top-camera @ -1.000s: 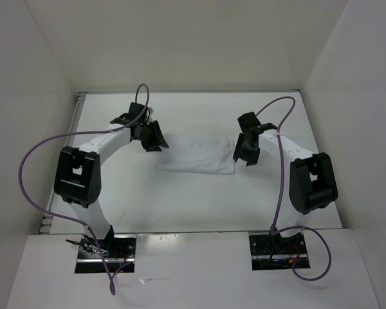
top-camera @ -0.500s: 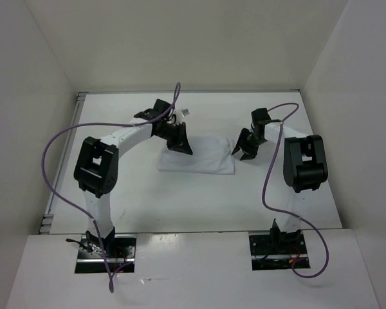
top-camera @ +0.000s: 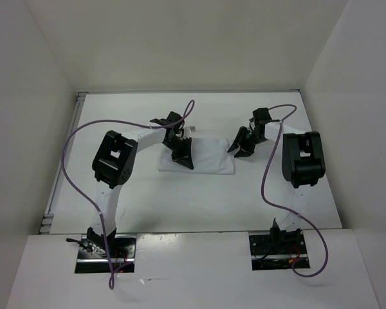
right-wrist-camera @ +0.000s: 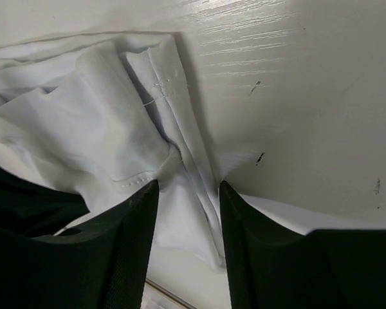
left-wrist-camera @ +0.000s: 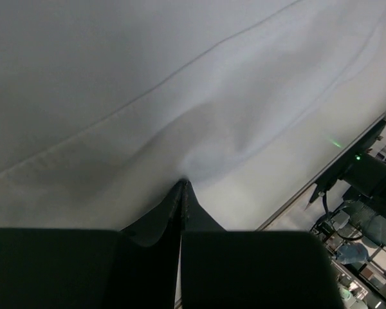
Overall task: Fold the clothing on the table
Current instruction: Fold the skirt
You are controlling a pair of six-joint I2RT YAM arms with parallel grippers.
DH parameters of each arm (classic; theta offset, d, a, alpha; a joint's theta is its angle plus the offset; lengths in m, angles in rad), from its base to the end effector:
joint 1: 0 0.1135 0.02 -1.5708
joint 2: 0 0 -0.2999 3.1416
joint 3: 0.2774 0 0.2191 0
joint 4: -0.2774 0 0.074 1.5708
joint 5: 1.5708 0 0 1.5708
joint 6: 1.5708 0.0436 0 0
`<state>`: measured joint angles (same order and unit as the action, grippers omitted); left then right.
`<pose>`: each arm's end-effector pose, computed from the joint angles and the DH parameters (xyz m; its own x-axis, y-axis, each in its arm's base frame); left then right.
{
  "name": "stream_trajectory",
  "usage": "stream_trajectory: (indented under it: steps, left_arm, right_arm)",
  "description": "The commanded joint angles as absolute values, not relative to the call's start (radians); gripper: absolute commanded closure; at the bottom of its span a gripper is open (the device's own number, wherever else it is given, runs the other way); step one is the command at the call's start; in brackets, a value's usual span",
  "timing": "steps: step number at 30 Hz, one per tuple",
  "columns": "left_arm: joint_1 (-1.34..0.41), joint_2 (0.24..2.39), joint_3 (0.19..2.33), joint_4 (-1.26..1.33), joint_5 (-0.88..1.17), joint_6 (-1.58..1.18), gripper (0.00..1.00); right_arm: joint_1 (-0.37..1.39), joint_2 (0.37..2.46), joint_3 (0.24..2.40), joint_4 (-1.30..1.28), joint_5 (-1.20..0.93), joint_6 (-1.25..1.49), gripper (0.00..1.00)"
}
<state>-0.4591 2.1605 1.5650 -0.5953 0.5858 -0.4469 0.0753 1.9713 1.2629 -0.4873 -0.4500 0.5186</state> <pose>0.3800 -0.2147 0.1918 -0.9898 0.0876 -0.1126 0.1390 0.7695 -0.6233 0.3750 0.0473 0.1927 -0.9182 0.3783 -0.1176 0.2631 0.8041 0.5331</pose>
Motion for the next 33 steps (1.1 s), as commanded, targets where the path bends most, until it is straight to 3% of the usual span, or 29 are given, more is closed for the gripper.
stream_trajectory:
  steps: [1, 4, 6, 8, 9, 10, 12, 33]
  left_arm:
    - [-0.488, 2.198, 1.601, -0.601, 0.56, -0.436, 1.0]
    - [-0.498, 2.22, 1.611, -0.592, 0.56, -0.436, 1.0]
    - [-0.509, 2.238, 1.611, -0.592, 0.546, -0.445, 1.0]
    - [-0.509, 2.247, 1.611, -0.592, 0.532, -0.445, 1.0]
    - [-0.509, 2.256, 1.611, -0.592, 0.517, -0.455, 1.0]
    - [-0.509, 2.256, 1.611, -0.592, 0.496, -0.456, 1.0]
    - [-0.509, 2.266, 1.602, -0.592, 0.485, -0.456, 1.0]
    - [-0.604, 2.367, 1.733, -0.609, 0.456, -0.483, 1.0]
  right_arm:
    - [0.071, 1.985, 1.232, -0.434, -0.477, 0.511, 0.53]
    - [0.089, 1.994, 1.207, -0.416, -0.495, 0.52, 0.54]
    - [0.107, 2.006, 1.197, -0.405, -0.509, 0.531, 0.61]
    - [0.107, 2.028, 1.197, -0.394, -0.525, 0.54, 0.72]
    - [0.107, 2.028, 1.197, -0.384, -0.552, 0.54, 0.86]
    - [0.107, 2.028, 1.197, -0.383, -0.564, 0.54, 0.93]
    - [0.107, 2.028, 1.197, -0.374, -0.574, 0.54, 1.0]
    - [0.098, 1.623, 1.238, -0.5, -0.649, 0.618, 1.0]
